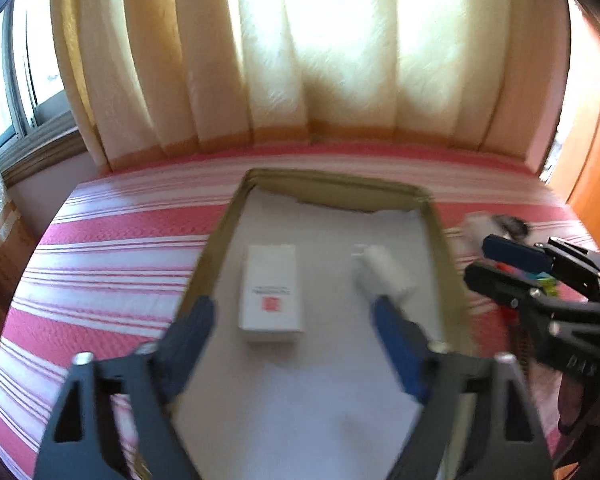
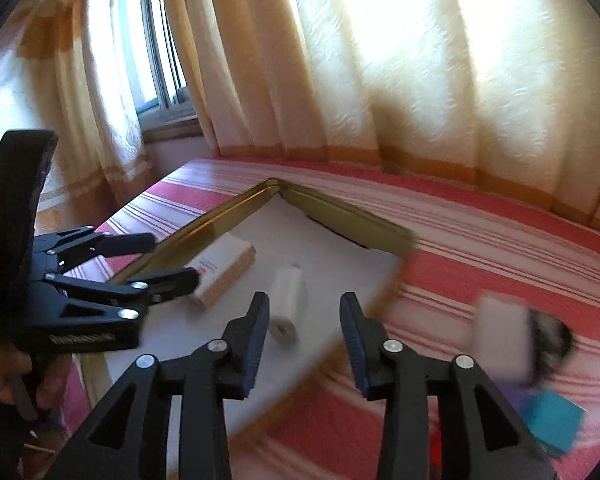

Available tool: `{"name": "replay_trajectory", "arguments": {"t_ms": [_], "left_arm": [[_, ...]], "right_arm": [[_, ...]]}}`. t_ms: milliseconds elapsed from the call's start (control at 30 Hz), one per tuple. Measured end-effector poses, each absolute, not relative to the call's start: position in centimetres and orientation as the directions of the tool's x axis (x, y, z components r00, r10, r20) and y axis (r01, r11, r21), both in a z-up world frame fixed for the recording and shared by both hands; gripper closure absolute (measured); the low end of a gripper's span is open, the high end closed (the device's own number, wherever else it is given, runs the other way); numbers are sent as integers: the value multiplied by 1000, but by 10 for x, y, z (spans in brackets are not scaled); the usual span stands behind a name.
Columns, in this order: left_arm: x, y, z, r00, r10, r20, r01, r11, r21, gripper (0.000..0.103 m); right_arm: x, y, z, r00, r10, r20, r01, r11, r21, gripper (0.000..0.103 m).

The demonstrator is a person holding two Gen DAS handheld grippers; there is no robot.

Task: Organize rigid objects
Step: 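Grasp the engraved copper plate with the right tool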

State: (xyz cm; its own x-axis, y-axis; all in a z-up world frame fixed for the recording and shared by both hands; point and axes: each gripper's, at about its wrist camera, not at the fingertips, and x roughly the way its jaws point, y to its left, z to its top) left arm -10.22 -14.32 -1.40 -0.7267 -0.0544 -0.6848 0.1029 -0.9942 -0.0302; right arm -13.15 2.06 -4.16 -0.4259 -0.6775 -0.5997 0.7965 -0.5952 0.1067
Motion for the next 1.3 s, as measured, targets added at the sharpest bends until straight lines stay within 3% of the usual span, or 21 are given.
{"name": "replay_trajectory", "arguments": {"t_ms": [100, 400, 800, 1000, 1300], "left_arm": [[-82, -122, -15, -768, -16, -640, 75, -995, -65, 4], [-47, -55, -27, -802, 79, -592, -23, -995, -101, 4], [-51, 5, -36, -762, 169, -625, -150, -985, -84, 4], [-58, 16, -40, -742, 200, -640, -187, -978, -88, 4], [-67, 27, -49, -709, 238, -664, -230, -968, -101, 3]], "right_arm": [[-126, 70, -37, -472, -676, -566, 774, -625, 102, 49], [-119, 175, -57, -562, -585, -585, 677, -732, 81, 48], [-127, 179, -91, -422, -580, -696, 746, -658, 96, 48], [-129, 171, -95, -398, -556, -730, 765, -640, 71, 41], [-133, 164, -102, -382, -527, -759, 772, -633, 51, 41]]}}
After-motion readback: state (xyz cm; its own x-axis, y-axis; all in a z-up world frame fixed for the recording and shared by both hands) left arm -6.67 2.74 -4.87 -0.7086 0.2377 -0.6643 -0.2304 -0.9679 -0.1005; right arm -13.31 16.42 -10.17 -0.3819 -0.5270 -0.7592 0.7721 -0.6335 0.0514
